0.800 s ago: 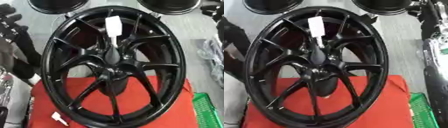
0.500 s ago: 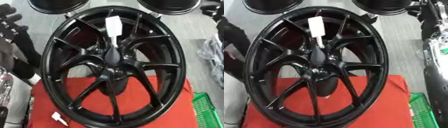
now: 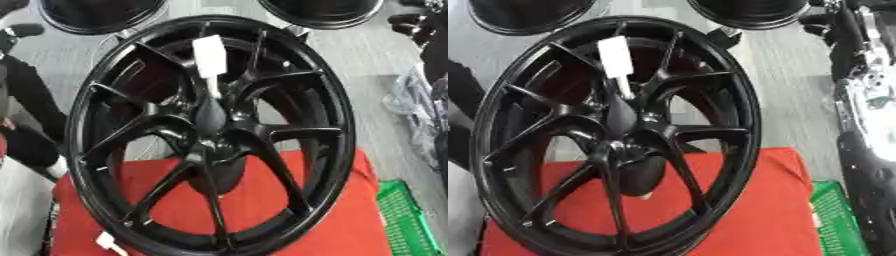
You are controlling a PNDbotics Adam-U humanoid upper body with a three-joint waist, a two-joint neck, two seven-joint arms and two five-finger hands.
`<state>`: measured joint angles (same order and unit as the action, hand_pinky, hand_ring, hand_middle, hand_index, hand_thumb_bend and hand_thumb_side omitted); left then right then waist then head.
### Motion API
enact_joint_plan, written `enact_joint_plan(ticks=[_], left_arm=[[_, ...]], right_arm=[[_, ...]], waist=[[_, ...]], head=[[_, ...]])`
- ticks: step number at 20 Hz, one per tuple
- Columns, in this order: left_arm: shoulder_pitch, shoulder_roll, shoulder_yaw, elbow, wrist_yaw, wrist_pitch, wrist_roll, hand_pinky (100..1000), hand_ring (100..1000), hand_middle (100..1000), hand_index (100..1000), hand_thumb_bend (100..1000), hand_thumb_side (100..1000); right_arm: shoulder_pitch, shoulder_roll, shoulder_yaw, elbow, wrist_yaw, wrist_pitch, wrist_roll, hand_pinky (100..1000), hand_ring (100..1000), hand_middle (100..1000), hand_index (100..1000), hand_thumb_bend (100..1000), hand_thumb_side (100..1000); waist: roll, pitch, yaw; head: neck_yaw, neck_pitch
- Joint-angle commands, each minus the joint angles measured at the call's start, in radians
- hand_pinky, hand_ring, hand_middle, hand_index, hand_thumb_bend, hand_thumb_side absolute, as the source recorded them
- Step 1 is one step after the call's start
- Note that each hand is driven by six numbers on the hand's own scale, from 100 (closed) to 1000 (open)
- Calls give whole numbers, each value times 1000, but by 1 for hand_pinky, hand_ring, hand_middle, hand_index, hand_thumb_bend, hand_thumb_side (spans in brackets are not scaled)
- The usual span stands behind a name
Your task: Pull the pin out of the wheel hub.
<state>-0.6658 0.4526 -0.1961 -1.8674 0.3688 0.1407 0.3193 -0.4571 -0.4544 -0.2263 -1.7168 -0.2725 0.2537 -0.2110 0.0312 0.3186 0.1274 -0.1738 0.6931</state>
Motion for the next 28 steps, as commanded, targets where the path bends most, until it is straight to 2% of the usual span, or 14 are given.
enact_joint_plan(ticks=[1,7,11,15,18,22,25,28], left_arm=[[-88,142,-42,-44,28,46,-46,643,764,753,771,130,786],[-289,366,-154,-106,80,200,-194,673,781,771,776,137,747],[-394,432,-225,-131,40,288,-324,697,792,782,782,164,743],[-480,431,-285,-132,-40,352,-485,768,840,836,812,188,779],[-548,404,-349,-122,-132,439,-666,829,873,875,859,230,844],[-610,361,-406,-93,-260,506,-872,832,868,870,871,258,872],[-627,341,-416,-83,-318,520,-947,831,866,868,872,272,871],[-631,334,-419,-83,-339,525,-983,828,864,865,875,292,871]], right_arm=[[-2,-38,-6,-8,6,0,-1,776,636,695,747,100,614],[17,-53,-1,-1,15,3,3,776,636,695,747,100,619],[25,-61,1,2,19,4,5,776,636,695,747,100,620],[33,-68,1,4,22,4,6,776,637,696,747,100,621],[42,-74,2,9,25,6,7,777,637,696,747,100,626],[49,-79,3,13,29,5,9,777,637,696,748,100,625],[52,-81,2,14,29,3,9,777,637,696,748,100,625],[53,-82,2,15,29,3,10,777,637,697,748,100,624]], waist=[[5,-35,2],[24,-45,11],[34,-50,16],[41,-55,23],[44,-58,32],[43,-60,41],[43,-61,44],[43,-61,45]], head=[[-9,6],[-20,8],[-27,9],[-36,10],[-41,16],[-46,19],[-50,19],[-54,18]])
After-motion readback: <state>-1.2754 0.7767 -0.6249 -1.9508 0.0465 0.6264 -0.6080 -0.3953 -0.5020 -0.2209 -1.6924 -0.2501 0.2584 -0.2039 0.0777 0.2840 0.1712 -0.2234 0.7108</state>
